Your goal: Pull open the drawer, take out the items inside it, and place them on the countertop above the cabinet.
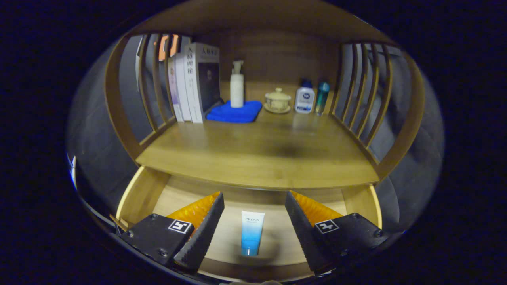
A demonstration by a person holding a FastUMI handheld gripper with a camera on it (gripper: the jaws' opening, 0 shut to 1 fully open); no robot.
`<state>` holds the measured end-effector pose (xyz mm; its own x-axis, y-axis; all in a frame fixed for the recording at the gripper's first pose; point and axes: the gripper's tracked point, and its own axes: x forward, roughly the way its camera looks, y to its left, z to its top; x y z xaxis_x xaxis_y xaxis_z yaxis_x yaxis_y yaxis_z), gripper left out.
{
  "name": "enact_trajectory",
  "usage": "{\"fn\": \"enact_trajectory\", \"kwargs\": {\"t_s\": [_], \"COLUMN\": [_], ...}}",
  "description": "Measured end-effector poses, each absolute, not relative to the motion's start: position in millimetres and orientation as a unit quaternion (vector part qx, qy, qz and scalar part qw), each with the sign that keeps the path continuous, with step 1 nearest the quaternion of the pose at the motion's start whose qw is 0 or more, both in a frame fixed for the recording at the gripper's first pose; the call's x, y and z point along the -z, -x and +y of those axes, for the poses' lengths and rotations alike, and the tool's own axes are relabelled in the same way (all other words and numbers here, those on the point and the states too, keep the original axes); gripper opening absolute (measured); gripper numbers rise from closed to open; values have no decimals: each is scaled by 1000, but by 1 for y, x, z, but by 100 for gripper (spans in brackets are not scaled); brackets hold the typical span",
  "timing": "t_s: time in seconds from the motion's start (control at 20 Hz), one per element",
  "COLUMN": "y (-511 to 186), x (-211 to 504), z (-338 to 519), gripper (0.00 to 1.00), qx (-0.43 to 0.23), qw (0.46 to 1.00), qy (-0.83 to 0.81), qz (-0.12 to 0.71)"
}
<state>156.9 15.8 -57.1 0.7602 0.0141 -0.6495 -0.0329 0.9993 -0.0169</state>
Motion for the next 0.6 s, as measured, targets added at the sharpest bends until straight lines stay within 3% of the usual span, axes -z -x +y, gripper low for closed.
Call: {"fn": "enact_trajectory", "kwargs": {"t_s": [0.4, 0.6], "y": [-148, -142], "x": [139, 155], "z": [25, 24], "gripper": [98, 94], "qx": [-20, -9], "qw": [850, 825], "qy": [-19, -28], "qz": [526, 565]}}
